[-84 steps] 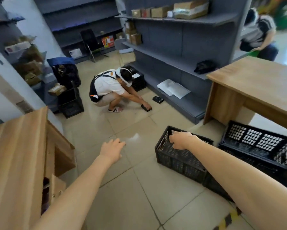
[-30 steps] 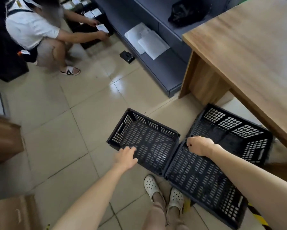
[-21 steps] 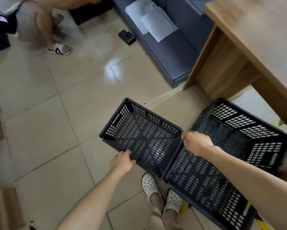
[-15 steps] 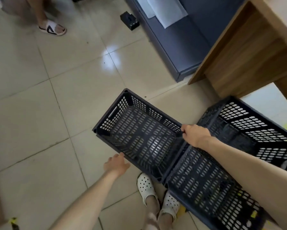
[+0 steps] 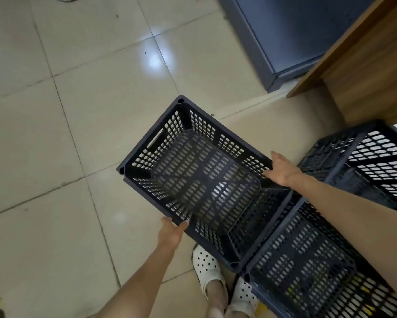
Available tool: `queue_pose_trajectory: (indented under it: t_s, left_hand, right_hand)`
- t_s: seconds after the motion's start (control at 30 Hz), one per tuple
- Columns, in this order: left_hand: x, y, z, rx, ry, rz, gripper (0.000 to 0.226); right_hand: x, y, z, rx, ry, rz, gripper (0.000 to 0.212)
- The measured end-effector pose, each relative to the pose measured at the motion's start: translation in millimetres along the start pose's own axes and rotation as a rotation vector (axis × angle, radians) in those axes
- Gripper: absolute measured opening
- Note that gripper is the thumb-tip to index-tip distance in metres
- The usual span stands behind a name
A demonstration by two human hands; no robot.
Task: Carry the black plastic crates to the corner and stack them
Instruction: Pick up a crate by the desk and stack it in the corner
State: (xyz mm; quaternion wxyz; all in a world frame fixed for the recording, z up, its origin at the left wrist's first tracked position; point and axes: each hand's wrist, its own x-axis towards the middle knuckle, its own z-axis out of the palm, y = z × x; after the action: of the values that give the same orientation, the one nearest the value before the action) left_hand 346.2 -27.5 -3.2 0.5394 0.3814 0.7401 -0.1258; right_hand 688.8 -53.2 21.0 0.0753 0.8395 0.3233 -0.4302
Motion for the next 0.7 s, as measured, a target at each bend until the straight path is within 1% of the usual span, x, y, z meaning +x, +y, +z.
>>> queue_pose_trajectory:
  t_s: [0.07,0.1,0.17,0.23,0.3,0.37,0.5,0.6,0.7]
  left_hand:
    - [9,-2,4,-0.121,0.088,-0.040,0.054]
    - [14,-3,5,-0.183,0.088,-0.058,0.053]
    - [22,-3,5,-0.255,0.035,-0.076,0.053]
    - [31,-1,2,-0.274,0.005,-0.092,0.055]
    - [34,4,-3,-0.278,-0.021,-0.110,0.059]
    - [36,4,-11,-0.251,-0.013,-0.103,0.063]
    - [33,10,-44,-0.131,0.018,-0.033,0.074]
    - [23,27,-67,-0.059,0.052,0.012,0.084]
    - [2,49,-91,-0.023,0.111,0.069,0.077]
  right_hand:
    - [11,5,4,0.059,-0.029,0.017,0.078]
    - [16,7,5,0.096,-0.061,0.013,0.078]
    - [22,6,9,0.157,-0.095,-0.001,0.076]
    - [26,4,9,0.181,-0.070,0.000,0.068]
    - [27,1,7,0.175,-0.059,0.033,0.063]
    - [24,0,4,0.146,-0.079,0.071,0.061]
    - [11,-8,-4,0.061,-0.100,0.060,0.054]
    - [-5,-21,-21,-0.027,-0.172,0.075,0.062]
    - [-24,-37,-44,-0.045,-0.198,0.081,0.064]
